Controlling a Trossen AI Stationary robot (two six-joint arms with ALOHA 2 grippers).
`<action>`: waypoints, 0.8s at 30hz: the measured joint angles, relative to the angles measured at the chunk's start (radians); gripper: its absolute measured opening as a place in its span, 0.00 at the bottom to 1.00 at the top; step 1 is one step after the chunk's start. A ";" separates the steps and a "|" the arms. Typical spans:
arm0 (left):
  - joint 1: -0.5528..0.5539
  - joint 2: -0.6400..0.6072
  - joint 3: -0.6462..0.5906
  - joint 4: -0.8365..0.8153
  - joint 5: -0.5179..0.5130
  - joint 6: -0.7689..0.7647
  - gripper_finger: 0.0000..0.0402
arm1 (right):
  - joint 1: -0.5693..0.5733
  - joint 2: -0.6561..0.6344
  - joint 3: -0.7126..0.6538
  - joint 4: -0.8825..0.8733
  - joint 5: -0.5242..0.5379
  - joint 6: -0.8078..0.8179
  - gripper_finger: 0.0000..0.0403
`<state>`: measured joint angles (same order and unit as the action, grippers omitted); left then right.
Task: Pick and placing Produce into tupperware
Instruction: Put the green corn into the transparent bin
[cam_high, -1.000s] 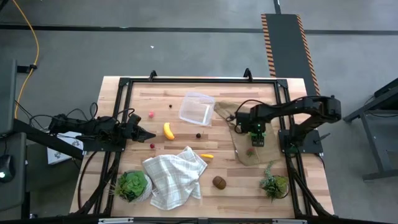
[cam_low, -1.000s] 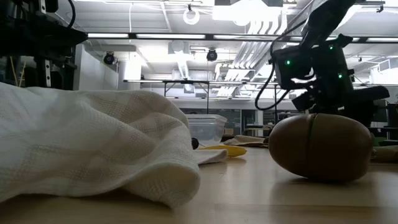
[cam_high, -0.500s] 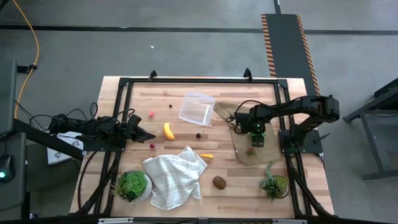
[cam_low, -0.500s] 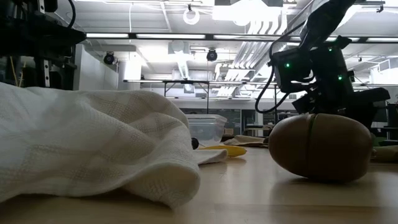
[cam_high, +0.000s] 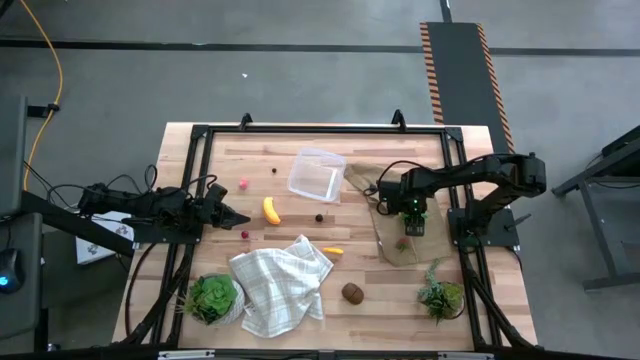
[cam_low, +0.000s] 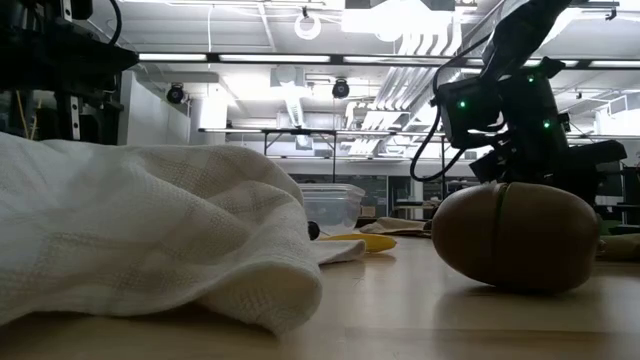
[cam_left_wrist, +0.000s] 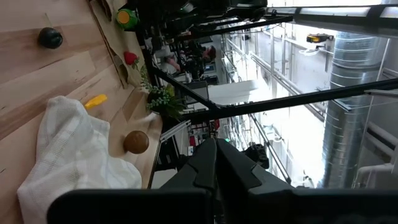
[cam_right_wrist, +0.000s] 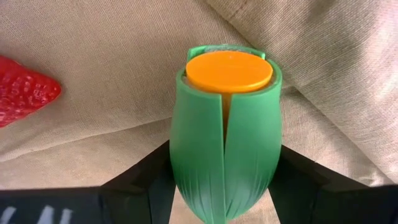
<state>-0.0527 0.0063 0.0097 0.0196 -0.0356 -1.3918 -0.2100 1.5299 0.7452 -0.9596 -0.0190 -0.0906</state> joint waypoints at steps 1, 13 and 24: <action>0.000 0.000 0.000 0.000 0.000 0.000 0.00 | 0.000 0.000 0.000 0.000 0.000 0.000 0.48; 0.000 0.000 0.000 0.000 0.000 0.000 0.00 | 0.001 0.000 0.156 -0.001 -0.028 0.038 0.48; 0.000 0.000 0.000 0.000 0.000 0.000 0.00 | 0.001 0.000 0.411 0.008 -0.057 0.067 0.48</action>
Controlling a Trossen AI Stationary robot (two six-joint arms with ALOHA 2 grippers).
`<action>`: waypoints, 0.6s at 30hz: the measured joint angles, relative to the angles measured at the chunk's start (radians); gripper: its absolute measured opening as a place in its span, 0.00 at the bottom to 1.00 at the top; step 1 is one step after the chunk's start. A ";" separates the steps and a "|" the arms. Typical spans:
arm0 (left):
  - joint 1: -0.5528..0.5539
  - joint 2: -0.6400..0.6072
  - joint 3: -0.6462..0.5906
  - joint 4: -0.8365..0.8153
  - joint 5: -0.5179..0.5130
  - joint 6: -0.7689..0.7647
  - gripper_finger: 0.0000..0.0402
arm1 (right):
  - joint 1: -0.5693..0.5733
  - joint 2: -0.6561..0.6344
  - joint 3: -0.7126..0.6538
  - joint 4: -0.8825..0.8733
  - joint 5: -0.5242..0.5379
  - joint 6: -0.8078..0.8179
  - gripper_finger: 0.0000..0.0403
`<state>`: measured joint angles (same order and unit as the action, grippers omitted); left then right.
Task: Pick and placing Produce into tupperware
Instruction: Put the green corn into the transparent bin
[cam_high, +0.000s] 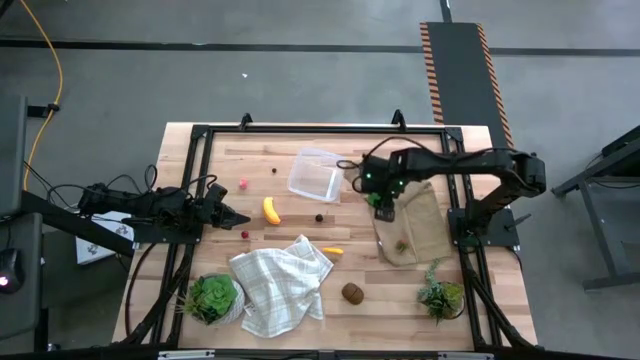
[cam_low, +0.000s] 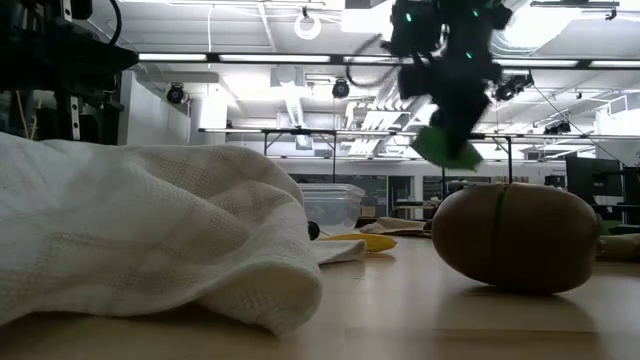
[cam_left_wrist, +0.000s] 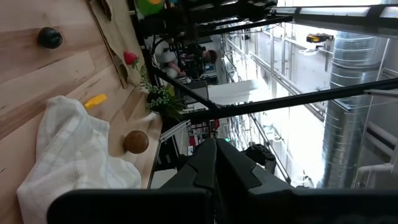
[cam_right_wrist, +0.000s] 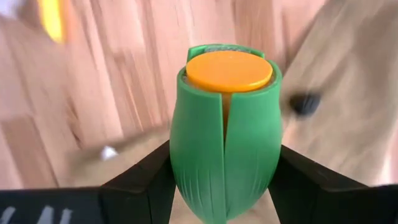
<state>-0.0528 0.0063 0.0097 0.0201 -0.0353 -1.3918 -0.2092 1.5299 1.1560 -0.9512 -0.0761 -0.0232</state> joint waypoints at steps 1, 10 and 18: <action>0.000 0.000 0.000 0.000 0.000 0.000 0.00 | 0.000 0.000 0.025 0.001 -0.001 0.001 0.48; 0.000 0.000 0.000 0.000 0.000 0.000 0.00 | 0.000 0.000 0.257 0.036 -0.001 0.024 0.48; 0.000 0.000 0.000 0.000 -0.001 0.033 0.00 | -0.001 0.000 0.476 0.040 0.020 0.019 0.48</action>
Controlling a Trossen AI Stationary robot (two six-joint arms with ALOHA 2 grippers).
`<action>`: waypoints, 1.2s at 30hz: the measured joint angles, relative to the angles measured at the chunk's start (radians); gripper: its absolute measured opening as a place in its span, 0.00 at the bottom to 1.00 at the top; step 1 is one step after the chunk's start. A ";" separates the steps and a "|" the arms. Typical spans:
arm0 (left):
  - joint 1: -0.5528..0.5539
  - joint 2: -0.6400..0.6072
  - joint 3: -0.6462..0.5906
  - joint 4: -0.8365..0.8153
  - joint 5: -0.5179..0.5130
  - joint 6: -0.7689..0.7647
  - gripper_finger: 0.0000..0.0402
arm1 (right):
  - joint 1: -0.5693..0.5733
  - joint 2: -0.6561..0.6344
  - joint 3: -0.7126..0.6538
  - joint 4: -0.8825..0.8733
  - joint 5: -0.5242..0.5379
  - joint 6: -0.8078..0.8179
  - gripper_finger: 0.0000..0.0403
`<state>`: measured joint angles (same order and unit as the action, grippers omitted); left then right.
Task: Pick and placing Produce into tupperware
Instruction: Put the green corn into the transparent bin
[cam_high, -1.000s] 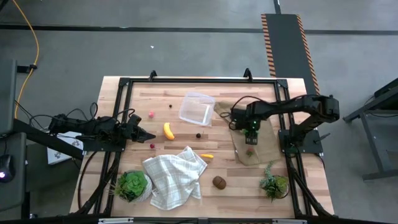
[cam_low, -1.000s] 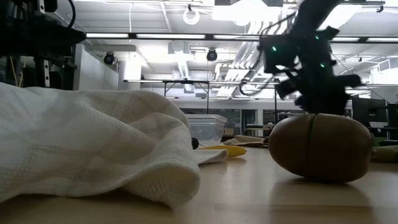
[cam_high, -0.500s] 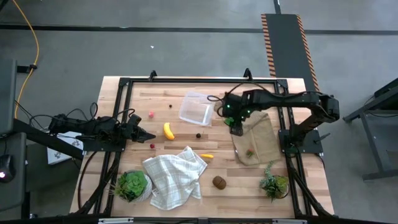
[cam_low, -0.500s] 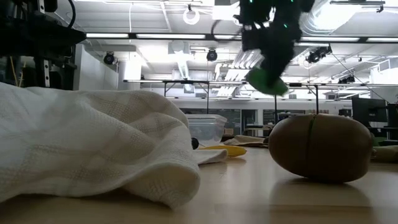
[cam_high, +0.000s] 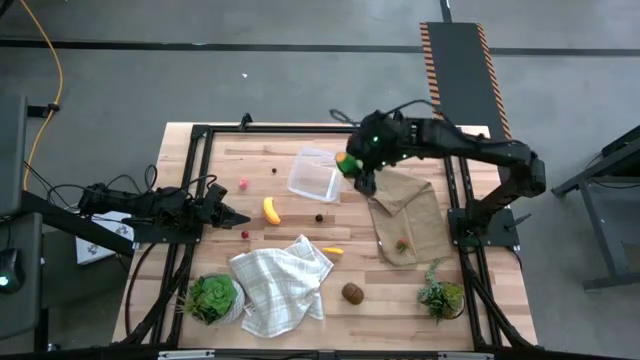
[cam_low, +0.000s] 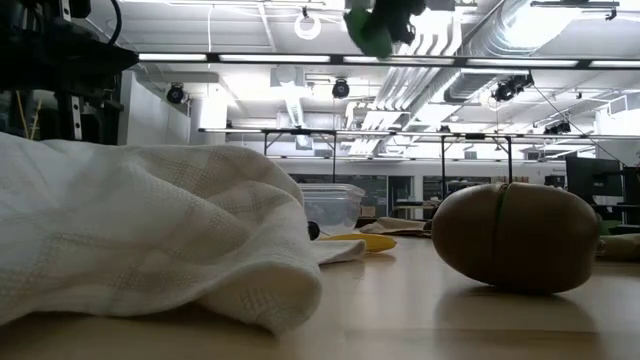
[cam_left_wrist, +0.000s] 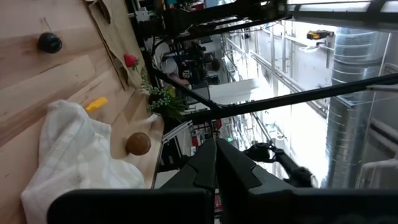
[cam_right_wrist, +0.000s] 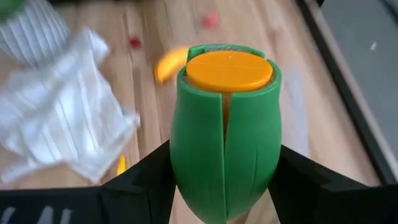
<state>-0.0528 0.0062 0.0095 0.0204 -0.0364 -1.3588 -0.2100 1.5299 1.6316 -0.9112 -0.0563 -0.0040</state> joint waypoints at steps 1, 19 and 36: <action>0.000 0.000 0.000 0.000 0.000 0.001 0.00 | 0.000 0.000 0.029 0.000 0.000 0.000 0.48; 0.000 0.000 0.000 0.000 0.000 0.001 0.00 | 0.000 0.000 0.516 -0.077 0.109 -0.041 0.48; 0.000 0.000 0.000 0.000 0.000 0.001 0.00 | -0.131 0.076 0.546 -0.046 0.153 -0.110 0.48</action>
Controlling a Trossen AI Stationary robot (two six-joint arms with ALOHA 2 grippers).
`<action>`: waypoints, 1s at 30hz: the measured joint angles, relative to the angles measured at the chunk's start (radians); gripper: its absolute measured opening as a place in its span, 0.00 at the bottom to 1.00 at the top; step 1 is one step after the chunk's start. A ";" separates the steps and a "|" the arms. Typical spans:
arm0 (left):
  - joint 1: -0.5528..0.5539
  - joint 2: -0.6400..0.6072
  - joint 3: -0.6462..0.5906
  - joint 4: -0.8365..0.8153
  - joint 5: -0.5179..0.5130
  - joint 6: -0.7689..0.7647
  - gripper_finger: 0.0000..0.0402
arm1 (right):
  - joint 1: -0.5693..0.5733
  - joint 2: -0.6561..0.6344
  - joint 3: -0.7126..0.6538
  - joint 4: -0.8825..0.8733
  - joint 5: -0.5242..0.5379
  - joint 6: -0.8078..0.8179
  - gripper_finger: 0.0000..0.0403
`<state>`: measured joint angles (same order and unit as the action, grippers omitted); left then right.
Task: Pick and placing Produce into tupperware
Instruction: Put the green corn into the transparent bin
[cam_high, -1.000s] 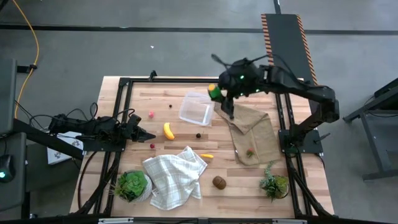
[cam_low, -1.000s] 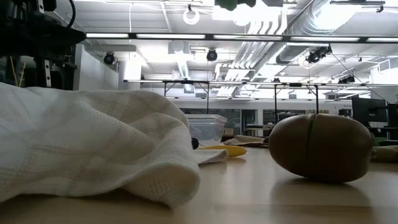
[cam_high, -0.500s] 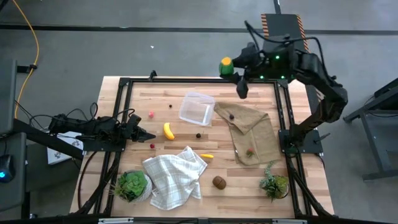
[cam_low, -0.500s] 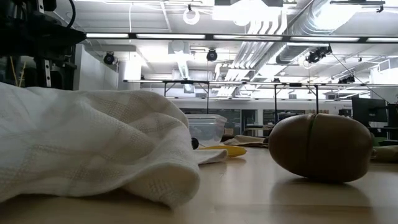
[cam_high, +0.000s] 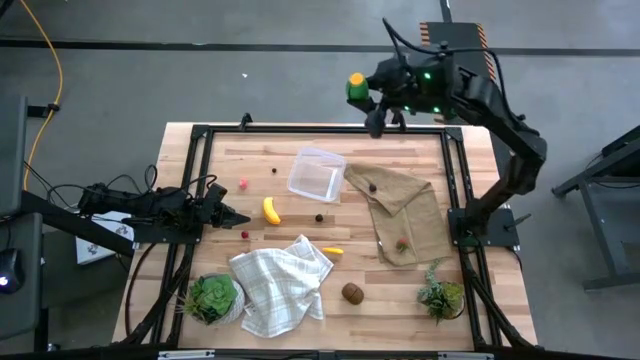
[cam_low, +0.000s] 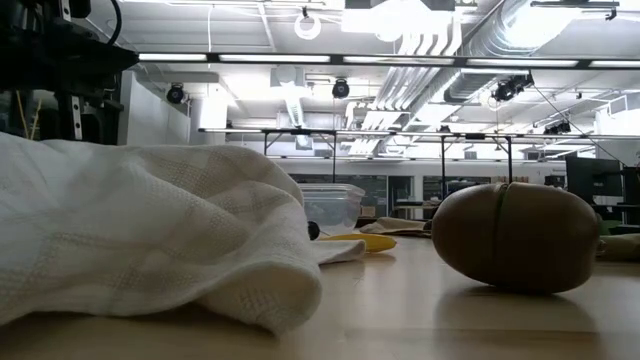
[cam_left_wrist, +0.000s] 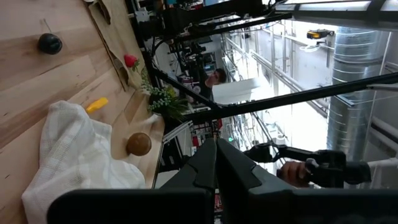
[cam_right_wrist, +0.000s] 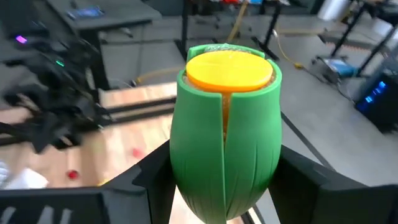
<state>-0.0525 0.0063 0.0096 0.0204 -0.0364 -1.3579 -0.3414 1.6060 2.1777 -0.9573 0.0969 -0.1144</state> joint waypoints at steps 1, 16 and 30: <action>0.000 0.000 0.000 0.000 0.000 0.000 0.00 | -0.015 0.011 0.000 -0.004 0.000 -0.007 0.48; 0.000 0.000 0.000 0.000 0.000 0.000 0.00 | -0.136 0.090 0.000 -0.006 -0.141 -0.017 0.48; 0.000 0.000 0.000 0.000 0.000 0.023 0.00 | -0.038 0.274 0.000 -0.074 -0.179 -0.039 0.48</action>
<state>-0.0528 0.0060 0.0097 0.0204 -0.0364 -1.3351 -0.3794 1.8798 2.1773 -1.0316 -0.0822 -0.1532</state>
